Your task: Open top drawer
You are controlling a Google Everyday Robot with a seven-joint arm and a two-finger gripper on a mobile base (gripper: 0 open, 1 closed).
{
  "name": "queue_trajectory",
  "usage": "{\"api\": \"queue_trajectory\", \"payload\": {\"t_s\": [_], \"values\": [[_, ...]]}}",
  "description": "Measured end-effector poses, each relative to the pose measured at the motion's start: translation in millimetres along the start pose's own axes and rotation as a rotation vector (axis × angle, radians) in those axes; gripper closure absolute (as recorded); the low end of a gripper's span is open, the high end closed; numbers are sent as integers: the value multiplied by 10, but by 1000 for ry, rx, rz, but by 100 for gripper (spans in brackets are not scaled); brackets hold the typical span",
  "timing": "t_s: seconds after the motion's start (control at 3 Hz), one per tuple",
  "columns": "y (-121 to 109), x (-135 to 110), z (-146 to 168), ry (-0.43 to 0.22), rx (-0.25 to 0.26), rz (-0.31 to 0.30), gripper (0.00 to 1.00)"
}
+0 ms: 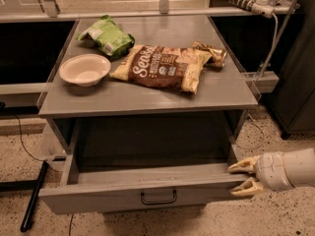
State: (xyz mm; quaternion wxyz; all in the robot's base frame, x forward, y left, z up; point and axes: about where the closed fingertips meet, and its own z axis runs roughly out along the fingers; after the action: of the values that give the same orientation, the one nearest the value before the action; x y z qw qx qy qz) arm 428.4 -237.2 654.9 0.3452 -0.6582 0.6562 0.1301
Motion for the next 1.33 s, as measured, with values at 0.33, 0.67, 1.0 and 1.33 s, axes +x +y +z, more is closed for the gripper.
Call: {"api": "queue_trajectory", "payload": {"t_s": [0.33, 0.67, 1.0, 1.33], "values": [[0, 0, 0, 0, 0, 0, 83], [0, 0, 1, 0, 0, 0, 58], [62, -13, -4, 0, -17, -22, 35], [238, 38, -45, -7, -28, -35, 38]]}}
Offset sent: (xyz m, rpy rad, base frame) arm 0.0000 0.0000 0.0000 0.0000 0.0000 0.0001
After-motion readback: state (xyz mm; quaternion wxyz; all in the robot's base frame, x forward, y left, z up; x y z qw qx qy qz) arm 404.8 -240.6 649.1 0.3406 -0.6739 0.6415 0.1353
